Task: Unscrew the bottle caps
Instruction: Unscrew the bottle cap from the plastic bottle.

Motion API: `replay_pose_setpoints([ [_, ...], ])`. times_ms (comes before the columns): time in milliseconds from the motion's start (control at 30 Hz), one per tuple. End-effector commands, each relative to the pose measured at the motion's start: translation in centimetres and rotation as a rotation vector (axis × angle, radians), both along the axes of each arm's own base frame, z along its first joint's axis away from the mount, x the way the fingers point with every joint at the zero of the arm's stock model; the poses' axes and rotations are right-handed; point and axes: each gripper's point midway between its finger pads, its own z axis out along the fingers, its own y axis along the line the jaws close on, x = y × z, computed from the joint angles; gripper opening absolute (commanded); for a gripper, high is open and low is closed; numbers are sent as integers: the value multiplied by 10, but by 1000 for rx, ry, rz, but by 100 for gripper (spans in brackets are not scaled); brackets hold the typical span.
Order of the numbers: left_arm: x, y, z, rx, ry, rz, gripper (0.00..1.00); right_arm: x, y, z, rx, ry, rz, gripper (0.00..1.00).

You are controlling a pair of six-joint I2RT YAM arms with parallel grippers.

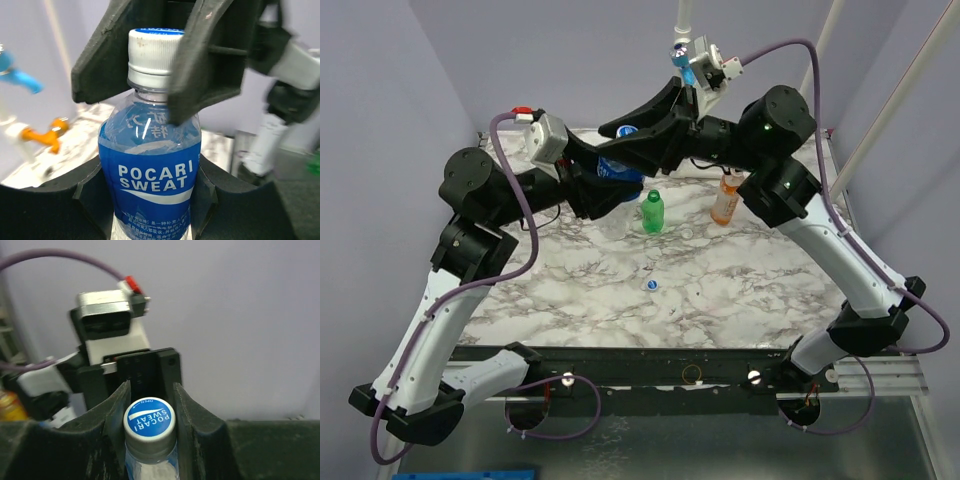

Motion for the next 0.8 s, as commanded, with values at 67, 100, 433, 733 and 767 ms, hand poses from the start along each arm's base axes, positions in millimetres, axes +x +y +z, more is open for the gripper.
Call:
replay_pose_setpoints([
  [67,-75,-14,-8,44,201,-437,0,-125,-46,10,-62,-250,697,1],
  [100,-80,-14,-7,48,204,-462,0,-131,-50,5,-88,-255,753,1],
  [433,-88,-11,-7,64,144,-486,0,-121,-45,12,-124,-227,690,44],
  [733,-32,4,-28,173,-245,-124,0,-45,-54,17,-76,-174,35,100],
  [767,-24,7,-31,193,-288,-78,0,-42,-56,16,-71,-168,5,100],
])
